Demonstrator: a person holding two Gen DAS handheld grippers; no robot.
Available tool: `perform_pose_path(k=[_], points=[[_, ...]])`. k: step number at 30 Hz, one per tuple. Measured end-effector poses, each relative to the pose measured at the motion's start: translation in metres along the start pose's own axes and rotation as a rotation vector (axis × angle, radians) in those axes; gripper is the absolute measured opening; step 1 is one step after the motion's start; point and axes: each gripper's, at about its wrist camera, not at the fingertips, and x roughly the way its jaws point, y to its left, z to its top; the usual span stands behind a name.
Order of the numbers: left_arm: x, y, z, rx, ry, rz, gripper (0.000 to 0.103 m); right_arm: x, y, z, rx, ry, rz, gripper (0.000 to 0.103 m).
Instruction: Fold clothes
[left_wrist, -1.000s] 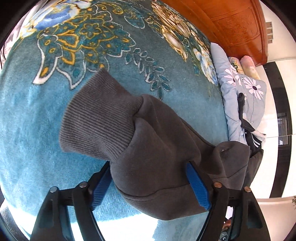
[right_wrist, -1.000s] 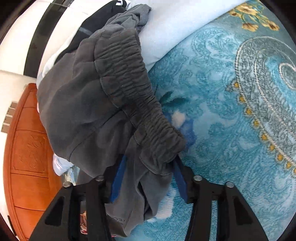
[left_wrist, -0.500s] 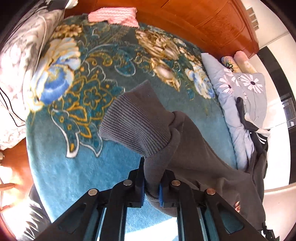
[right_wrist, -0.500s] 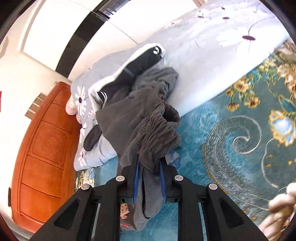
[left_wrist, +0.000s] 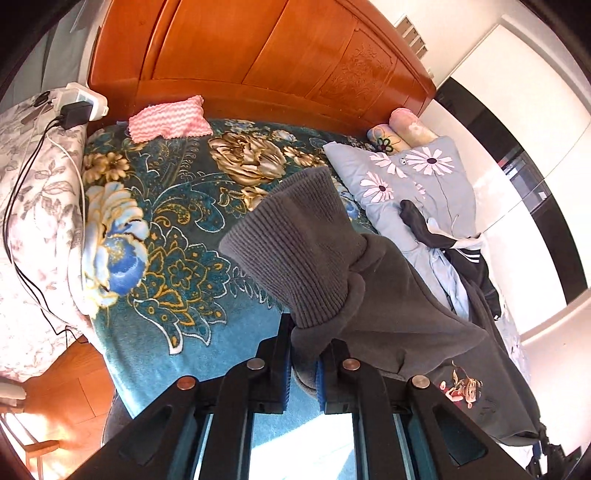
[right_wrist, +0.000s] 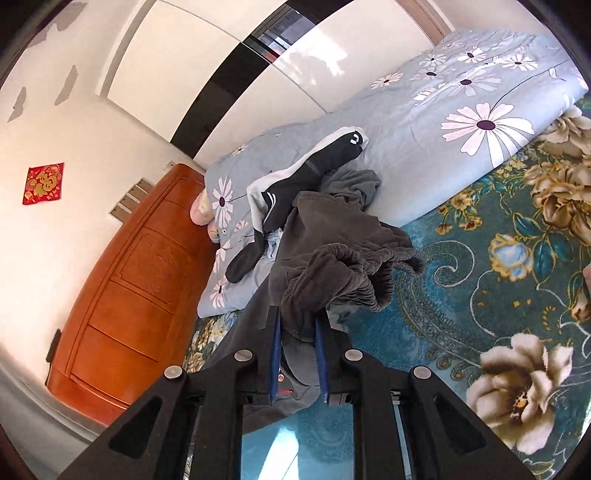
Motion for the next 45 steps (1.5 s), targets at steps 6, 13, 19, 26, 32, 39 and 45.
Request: perform_pose_path(k=[6,13,19,26,32,39,45], points=[[0.001,0.0,-0.016,0.038,0.035,0.0,0.011,-0.007,-0.011,-0.016,0.006,0.022,-0.024,0.016],[0.034,0.015,-0.026,0.041,0.111,0.071,0.011,0.023,-0.046,-0.038,0.077,0.084,-0.079,0.016],[0.07,0.031,-0.022,0.048,0.163,0.137,0.011,0.066,-0.09,-0.064,0.171,0.169,-0.117,0.018],[0.117,0.035,-0.004,0.075,0.2,0.192,0.011,0.092,-0.125,-0.073,0.236,0.172,-0.114,0.046],[0.135,0.031,0.005,0.084,0.21,0.208,0.011,0.103,-0.135,-0.072,0.311,0.138,-0.057,0.057],[0.148,0.027,0.014,0.085,0.217,0.217,0.011,0.132,-0.119,-0.066,0.322,0.142,-0.072,0.057],[0.127,0.016,0.02,0.076,0.192,0.178,0.011,0.147,-0.124,-0.065,0.488,0.185,-0.09,0.033]])
